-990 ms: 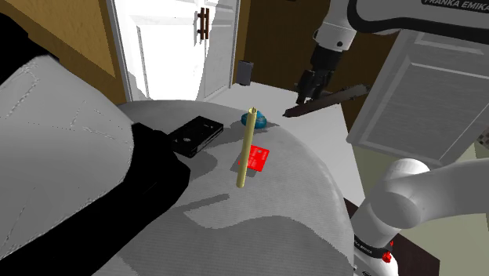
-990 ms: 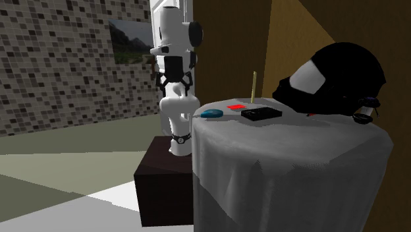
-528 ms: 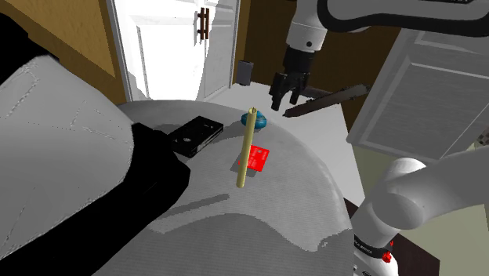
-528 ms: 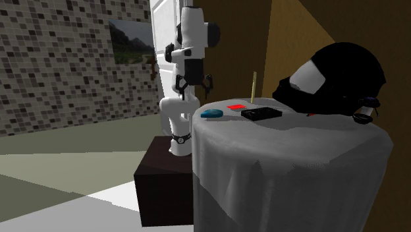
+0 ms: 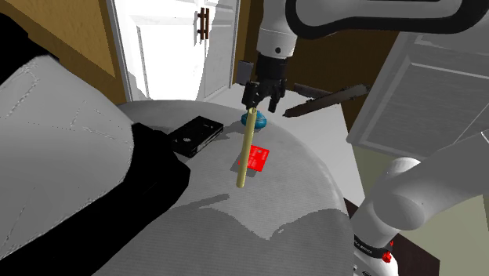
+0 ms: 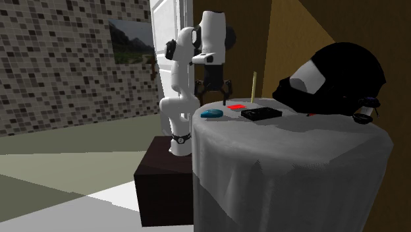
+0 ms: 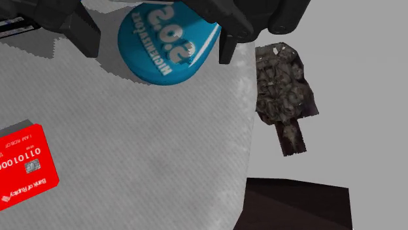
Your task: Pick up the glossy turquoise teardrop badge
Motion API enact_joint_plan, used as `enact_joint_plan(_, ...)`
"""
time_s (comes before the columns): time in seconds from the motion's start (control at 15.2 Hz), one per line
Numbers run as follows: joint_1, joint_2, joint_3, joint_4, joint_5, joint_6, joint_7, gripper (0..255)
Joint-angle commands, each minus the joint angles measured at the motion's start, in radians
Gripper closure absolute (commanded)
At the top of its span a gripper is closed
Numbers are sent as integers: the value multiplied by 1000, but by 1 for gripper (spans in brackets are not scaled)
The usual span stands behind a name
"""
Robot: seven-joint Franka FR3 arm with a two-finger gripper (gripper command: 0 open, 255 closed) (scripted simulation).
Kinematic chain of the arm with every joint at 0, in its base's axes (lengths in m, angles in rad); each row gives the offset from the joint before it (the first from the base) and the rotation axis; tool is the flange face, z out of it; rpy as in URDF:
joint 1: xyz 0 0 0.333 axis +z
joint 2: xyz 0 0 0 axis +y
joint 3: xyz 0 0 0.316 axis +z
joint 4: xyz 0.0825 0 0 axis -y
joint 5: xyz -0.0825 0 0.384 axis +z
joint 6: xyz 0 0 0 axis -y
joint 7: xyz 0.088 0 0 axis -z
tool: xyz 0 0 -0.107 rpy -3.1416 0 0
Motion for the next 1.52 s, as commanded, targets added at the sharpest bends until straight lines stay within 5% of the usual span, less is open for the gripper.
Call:
enact_joint_plan(0.0,2,-2,3,-25,3,23,1,0)
enact_joint_plan(0.33,4,-5,8,-76,7,70,-1,0)
enact_joint_plan(0.4,4,-5,7,-75,6,70,-1,255)
enact_joint_plan(0.99,4,-5,8,-76,7,70,-1,255)
enact_joint_plan(1.45,-1,5,0,26,-1,-22,3,255)
